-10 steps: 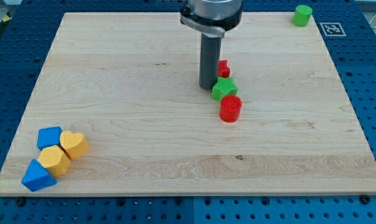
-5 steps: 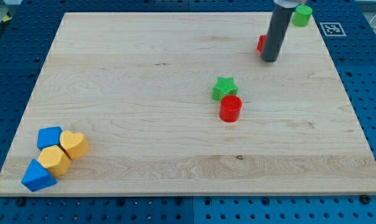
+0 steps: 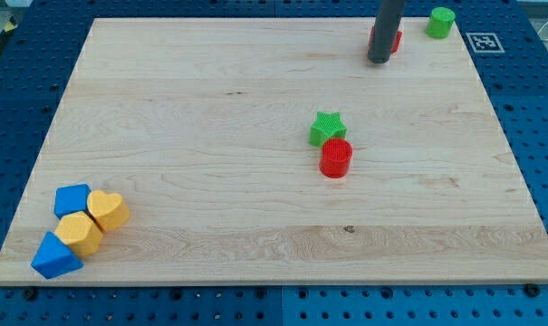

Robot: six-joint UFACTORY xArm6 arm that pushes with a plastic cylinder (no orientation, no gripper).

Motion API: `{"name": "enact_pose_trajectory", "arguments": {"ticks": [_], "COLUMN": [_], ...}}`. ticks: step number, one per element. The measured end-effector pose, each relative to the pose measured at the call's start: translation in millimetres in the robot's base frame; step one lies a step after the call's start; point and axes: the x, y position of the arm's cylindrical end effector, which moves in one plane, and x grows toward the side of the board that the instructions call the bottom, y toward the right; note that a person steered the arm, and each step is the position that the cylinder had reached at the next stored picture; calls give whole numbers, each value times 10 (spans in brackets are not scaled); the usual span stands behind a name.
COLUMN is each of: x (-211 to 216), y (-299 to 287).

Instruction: Slide the red star closer to the green circle

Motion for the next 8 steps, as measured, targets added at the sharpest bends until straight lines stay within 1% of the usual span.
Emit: {"name": "enact_pose_trajectory", "arguments": {"ticks": [2, 4, 6, 8], "x": [-355, -719, -748, -739], "y": [-32, 64, 153, 371]}}
